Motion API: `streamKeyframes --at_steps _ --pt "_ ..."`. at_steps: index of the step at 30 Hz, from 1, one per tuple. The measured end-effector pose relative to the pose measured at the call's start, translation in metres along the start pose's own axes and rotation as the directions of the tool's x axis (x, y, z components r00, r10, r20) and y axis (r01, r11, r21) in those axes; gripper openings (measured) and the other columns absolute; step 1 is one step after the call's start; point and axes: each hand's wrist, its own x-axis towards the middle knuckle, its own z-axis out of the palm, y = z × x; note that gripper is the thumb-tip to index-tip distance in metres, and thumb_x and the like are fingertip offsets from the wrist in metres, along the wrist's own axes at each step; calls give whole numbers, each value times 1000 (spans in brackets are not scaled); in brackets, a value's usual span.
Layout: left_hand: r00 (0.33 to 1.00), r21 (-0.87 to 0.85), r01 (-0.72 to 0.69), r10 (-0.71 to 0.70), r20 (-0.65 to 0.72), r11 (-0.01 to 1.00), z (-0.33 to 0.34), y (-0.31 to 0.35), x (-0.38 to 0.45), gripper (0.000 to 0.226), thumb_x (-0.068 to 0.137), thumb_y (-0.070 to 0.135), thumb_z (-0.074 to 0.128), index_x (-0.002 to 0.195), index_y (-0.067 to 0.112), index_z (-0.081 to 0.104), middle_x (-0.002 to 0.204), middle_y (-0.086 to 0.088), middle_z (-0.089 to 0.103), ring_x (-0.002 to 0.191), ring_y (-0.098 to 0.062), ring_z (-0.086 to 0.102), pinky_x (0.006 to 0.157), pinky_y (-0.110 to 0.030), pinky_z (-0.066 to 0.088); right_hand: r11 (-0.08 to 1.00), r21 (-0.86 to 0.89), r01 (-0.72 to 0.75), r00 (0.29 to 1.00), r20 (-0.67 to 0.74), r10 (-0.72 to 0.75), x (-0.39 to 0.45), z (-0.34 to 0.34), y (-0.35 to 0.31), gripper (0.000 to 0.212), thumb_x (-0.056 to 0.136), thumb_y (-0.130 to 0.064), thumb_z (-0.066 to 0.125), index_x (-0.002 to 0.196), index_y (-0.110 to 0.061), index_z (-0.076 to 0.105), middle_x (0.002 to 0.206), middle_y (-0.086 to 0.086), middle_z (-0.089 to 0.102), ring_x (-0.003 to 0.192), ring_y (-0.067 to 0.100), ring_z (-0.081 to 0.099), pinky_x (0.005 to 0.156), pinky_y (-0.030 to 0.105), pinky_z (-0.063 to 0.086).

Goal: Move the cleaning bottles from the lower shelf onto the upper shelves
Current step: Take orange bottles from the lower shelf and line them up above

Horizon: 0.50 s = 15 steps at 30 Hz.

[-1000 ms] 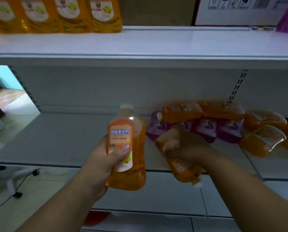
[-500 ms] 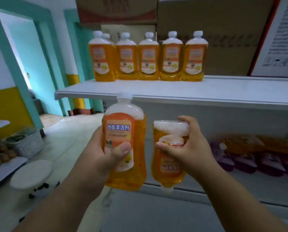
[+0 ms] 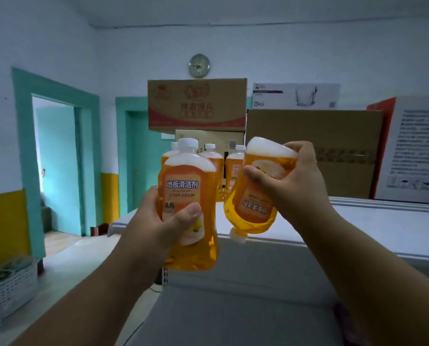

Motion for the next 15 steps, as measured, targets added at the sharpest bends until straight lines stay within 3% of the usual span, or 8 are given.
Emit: streamKeyframes --at_steps 5,9,12,15 --pt "1000 4 -27 27 -14 1000 20 -15 47 83 50 73 79 122 46 49 107 18 71 101 -17 70 85 -41 58 994 53 -93 992 -81 98 44 3 36 80 57 -67 79 116 -42 32 104 -19 45 99 17 58 72 35 59" --pt "998 25 -55 55 -10 998 31 -25 80 71 57 69 76 118 49 49 102 26 69 96 -4 69 65 -20 57 979 140 -149 976 -138 169 69 4 56 78 60 -59 83 116 -42 32 101 -20 44 89 10 56 58 20 49" --pt "997 99 -65 70 -42 993 33 -31 107 78 49 81 77 115 50 50 103 24 70 96 -7 69 81 -33 56 943 244 -226 948 -168 271 75 3 69 79 62 -54 85 118 -40 32 103 -17 45 93 14 57 67 28 55" --pt "998 186 -2 13 -55 982 34 -37 138 72 49 76 80 108 49 47 105 16 68 101 -13 64 91 -44 51 874 369 -317 902 -168 398 74 0 76 83 62 -51 86 123 -38 32 106 -10 47 98 21 59 76 45 59"
